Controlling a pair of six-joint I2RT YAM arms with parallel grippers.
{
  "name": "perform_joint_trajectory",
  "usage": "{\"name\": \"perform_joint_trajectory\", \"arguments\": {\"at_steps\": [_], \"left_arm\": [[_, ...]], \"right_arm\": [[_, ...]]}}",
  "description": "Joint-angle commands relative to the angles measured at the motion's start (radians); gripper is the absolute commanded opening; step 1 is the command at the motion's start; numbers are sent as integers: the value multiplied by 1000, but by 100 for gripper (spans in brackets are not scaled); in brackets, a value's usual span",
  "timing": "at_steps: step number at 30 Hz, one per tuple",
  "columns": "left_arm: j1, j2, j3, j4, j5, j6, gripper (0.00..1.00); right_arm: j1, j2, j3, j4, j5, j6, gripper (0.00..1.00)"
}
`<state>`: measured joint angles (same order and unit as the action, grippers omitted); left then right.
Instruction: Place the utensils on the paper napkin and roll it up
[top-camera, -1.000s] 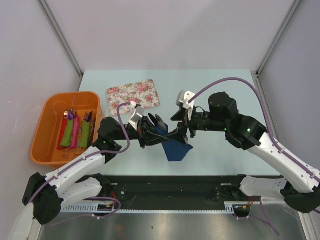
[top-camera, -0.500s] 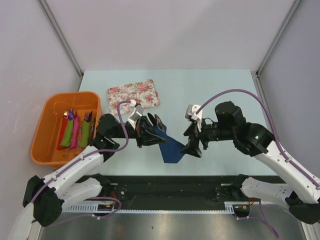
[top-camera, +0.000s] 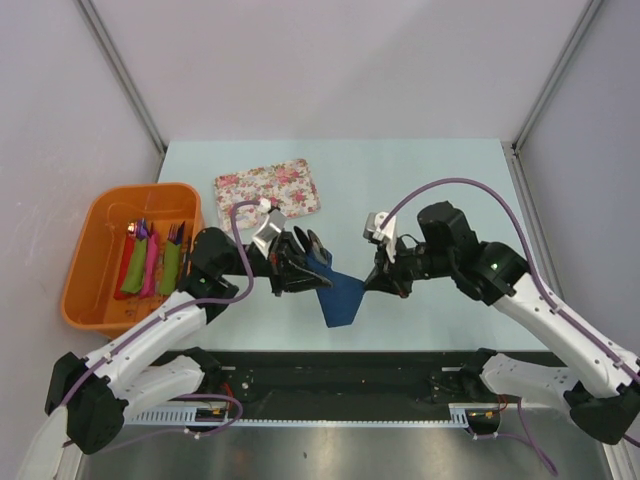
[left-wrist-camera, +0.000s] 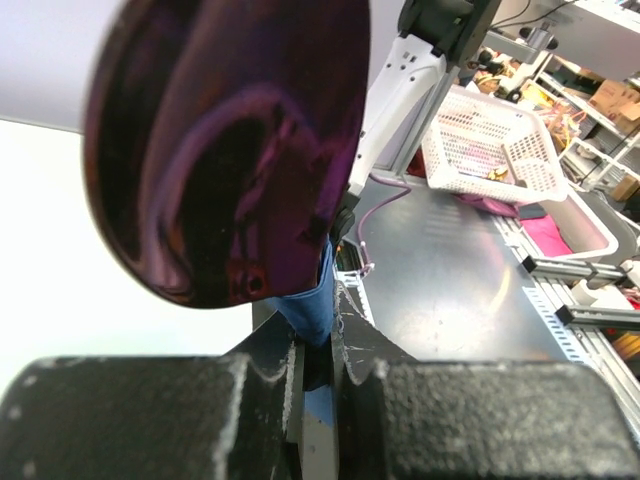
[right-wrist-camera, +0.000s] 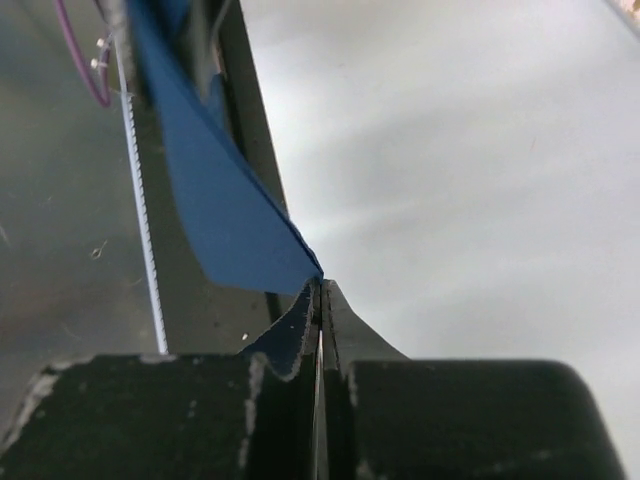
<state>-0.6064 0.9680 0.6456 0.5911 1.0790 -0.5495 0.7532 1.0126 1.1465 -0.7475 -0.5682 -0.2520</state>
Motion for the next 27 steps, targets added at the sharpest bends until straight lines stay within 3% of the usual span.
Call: {"name": "perform_joint_trajectory", "arguments": {"at_steps": [1,9,10,11,13,14,19,21,27], "left_arm": [[5,-18,63,142,16,-90,0],[16,1,91,61,-109,-77,0],[20,6,95,-17,-172,-51,0],[31,9,124,-74,-204,-20,0],[51,31,135,-131,-275,0,0],[69,37,149,-152,-298,5,0],[92,84,201,-342,-480,77,0],[92,103,252,-427,-600,112,0],[92,144,298,-484,-682,82,0]], "right_arm": [[-9,78,4,129,19,-4,0],[-12,168,50,267,56,108,0],[-31,172,59,252,60,112,6],[-46,175,68,241,65,121,21],[-115,178,106,191,88,138,35],[-147,176,125,172,85,145,47],[-253,141,188,111,158,157,54],[-242,133,202,123,250,166,60],[-166,207,242,129,183,230,64]]}}
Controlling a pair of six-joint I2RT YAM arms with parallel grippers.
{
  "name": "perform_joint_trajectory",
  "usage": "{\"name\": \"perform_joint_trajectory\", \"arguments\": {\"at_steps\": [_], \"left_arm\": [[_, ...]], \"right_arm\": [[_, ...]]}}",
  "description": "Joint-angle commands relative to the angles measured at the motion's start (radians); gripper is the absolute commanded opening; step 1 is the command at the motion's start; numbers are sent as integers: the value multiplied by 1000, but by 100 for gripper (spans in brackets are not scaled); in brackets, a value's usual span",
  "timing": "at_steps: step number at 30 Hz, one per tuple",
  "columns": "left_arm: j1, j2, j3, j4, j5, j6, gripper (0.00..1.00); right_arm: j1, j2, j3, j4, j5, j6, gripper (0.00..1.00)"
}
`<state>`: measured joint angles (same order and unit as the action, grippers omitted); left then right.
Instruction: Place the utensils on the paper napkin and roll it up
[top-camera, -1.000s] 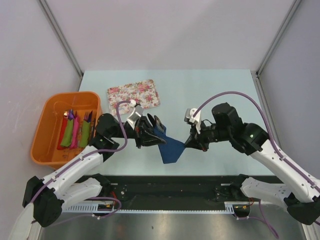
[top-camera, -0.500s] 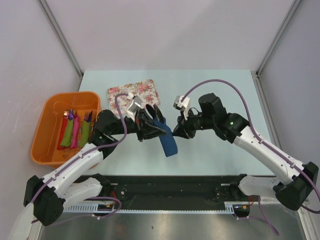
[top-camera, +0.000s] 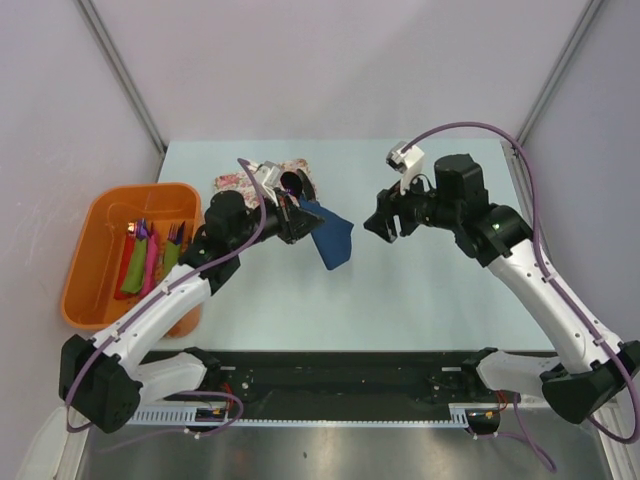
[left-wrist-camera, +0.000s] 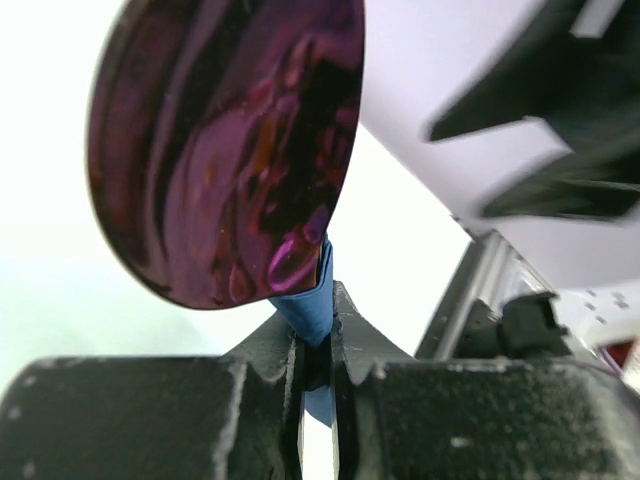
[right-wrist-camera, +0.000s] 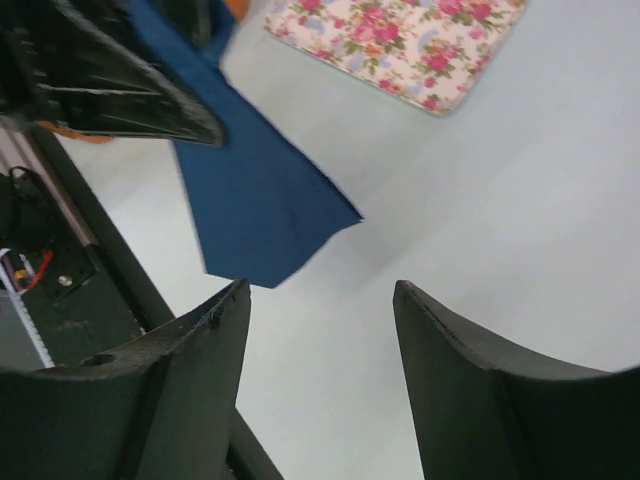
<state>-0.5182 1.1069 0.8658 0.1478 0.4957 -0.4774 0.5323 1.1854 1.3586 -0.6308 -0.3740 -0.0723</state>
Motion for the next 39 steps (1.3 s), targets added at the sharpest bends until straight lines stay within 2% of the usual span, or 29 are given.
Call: {"name": "perform_joint_trajectory", "arguments": {"at_steps": [1,4,6,13,25,30,39], "left_arm": [[4,8,84,-40,-95,2,0],[4,8,81,-1,-49,-47,0],[4,2,75,30,-25,-81,0],[4,-10,67,68,7,-131,0],[6,-45,6,228,124,-207,0],[6,-58,-25,308,174,-234,0],[7,-48,-48,437,216,-293,0]], "right_arm": [[69,37,17,46,-25,61,64],[109,60,-12,121,-86,90,74],[133,88,-21,172,-117,104,77],[155,151,-38,258,-177,147,78],[150,181,-76,315,-264,177,77],[121,166,-101,359,-356,223,70],[118,123,-142,453,-534,333,48]]}}
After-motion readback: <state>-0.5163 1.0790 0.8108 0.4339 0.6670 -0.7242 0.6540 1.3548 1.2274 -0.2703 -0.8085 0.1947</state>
